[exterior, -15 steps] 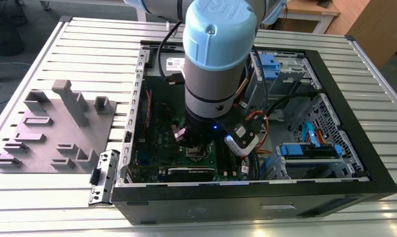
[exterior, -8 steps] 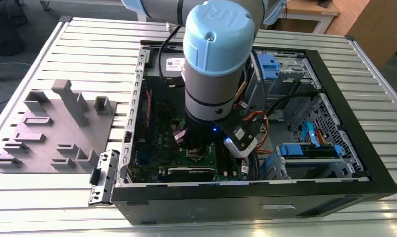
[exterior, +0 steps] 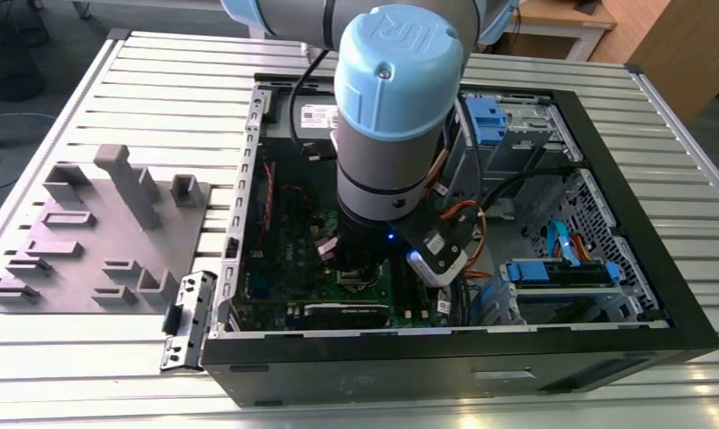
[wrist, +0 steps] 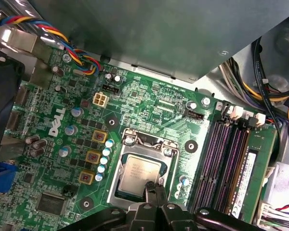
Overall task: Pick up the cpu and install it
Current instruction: 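Close the cpu cover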
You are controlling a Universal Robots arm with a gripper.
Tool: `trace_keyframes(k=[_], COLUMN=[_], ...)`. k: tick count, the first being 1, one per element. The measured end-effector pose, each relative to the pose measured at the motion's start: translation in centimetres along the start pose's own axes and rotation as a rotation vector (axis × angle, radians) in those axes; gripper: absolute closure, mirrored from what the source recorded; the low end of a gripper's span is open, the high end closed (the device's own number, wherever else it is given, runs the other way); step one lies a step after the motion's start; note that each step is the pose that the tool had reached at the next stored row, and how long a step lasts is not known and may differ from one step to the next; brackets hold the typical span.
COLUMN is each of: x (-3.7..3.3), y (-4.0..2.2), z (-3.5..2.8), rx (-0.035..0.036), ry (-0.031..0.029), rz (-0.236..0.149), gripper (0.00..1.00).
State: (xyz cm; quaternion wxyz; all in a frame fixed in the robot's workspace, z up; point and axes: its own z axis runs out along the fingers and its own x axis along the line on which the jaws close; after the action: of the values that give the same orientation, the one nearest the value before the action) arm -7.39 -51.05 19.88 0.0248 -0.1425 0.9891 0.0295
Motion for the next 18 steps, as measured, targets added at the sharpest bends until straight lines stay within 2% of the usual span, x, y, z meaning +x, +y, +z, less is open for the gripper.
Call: trace_keyframes(k=[4,7,15,18], x=[0.01,-0.03,-0.23,-0.24], y=[-0.01,-0.02,-0.08,-0.07], z=[0.21,0.22,0.2,-0.03], rx=[-0.0015,-0.0093,-0.01,-0.0142], ry=[-0.0004,-0.0028,-0.0028,-0.0041], rz=[0.0,0.0,-0.001,-0.001], gripper=[0.89,0.89,0.89,0.89])
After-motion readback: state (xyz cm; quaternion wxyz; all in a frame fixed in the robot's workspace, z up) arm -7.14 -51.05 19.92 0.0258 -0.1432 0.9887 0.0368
